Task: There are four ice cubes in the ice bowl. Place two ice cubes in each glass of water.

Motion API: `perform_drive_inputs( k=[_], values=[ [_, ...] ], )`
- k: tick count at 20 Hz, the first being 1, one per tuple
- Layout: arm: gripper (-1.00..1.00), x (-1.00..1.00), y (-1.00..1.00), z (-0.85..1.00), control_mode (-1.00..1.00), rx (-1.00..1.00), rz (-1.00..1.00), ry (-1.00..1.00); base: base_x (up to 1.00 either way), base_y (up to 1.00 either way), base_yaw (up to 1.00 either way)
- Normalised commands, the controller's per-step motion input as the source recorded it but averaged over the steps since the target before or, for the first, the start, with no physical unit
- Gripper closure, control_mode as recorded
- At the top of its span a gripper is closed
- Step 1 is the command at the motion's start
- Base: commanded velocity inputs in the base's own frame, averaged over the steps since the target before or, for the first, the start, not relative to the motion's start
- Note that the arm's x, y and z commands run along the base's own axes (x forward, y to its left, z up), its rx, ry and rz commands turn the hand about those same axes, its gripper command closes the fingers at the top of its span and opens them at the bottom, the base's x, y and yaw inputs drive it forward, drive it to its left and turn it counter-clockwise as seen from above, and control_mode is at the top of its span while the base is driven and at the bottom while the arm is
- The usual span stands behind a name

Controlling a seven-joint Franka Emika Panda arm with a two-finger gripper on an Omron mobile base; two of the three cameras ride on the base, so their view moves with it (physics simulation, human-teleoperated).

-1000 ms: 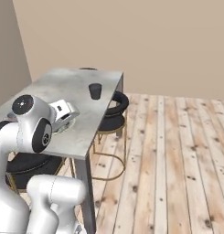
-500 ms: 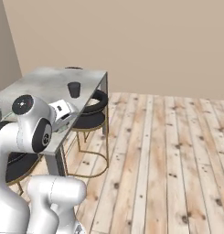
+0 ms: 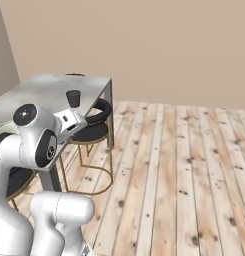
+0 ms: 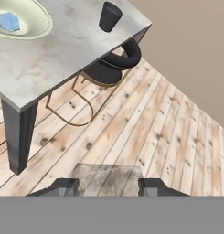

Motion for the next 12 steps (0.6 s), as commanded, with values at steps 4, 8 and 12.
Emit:
perform_drive_inputs(
  k=[4,8,12],
  values=[
    [1.00,0.00,0.00,0.00,1.00,0.00,0.00,0.00,0.50,-0.02,-0.01],
    [1.00,0.00,0.00,0.00,1.00,0.00,0.00,0.00,0.43,-0.31,0.00],
    [1.00,0.00,0.00,0.00,1.00,0.00,0.00,0.00,0.46,-0.12,0.00]
  ],
)
